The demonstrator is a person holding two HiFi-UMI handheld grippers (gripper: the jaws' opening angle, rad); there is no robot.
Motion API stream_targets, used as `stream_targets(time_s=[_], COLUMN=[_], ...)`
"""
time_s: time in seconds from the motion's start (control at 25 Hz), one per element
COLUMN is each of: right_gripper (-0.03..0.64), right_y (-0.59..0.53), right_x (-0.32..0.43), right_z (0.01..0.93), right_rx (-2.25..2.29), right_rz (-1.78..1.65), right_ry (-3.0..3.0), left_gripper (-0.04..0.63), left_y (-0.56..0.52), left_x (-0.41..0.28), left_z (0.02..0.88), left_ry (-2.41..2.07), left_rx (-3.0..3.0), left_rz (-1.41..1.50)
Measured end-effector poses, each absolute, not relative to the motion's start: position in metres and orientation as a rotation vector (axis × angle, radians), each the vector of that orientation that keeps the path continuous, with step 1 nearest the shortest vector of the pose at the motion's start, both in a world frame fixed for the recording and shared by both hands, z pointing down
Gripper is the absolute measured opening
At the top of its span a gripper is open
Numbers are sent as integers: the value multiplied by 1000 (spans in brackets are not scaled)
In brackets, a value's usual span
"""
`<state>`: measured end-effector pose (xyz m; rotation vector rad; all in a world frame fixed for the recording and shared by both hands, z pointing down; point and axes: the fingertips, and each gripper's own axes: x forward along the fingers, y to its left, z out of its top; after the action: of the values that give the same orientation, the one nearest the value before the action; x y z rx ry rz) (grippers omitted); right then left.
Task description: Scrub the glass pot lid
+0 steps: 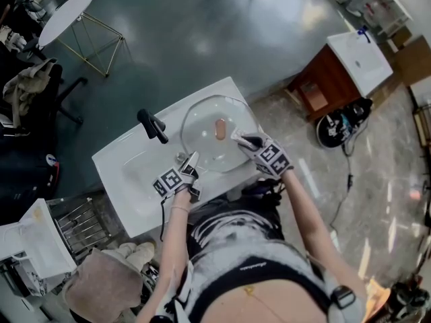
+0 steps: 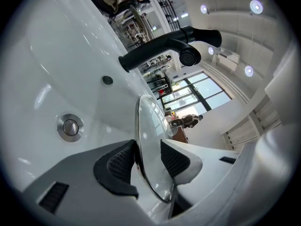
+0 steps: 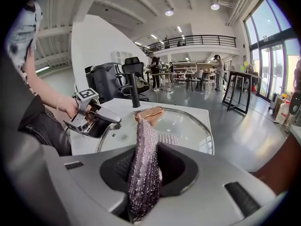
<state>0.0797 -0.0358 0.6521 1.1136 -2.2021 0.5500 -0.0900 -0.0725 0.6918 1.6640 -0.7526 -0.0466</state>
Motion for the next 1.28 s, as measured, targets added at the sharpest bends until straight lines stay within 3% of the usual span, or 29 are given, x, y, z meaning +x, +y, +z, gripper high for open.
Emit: stream_targets(time_s=[0.48,1.28], right_gripper=[100,100], right_y=[-5,-67], right_x=[-4,-74], right_z=[646,643], right_rx=[714,811], right_rz=[453,312], right_ry=[-2311,-2217], left_gripper=[163,163], left_y=[-73,-71], left_x=[-90,-88], left_z=[690,690], left_ry=[-752,-712], left_rx=[1659,1683], left_rz=[-44,-19])
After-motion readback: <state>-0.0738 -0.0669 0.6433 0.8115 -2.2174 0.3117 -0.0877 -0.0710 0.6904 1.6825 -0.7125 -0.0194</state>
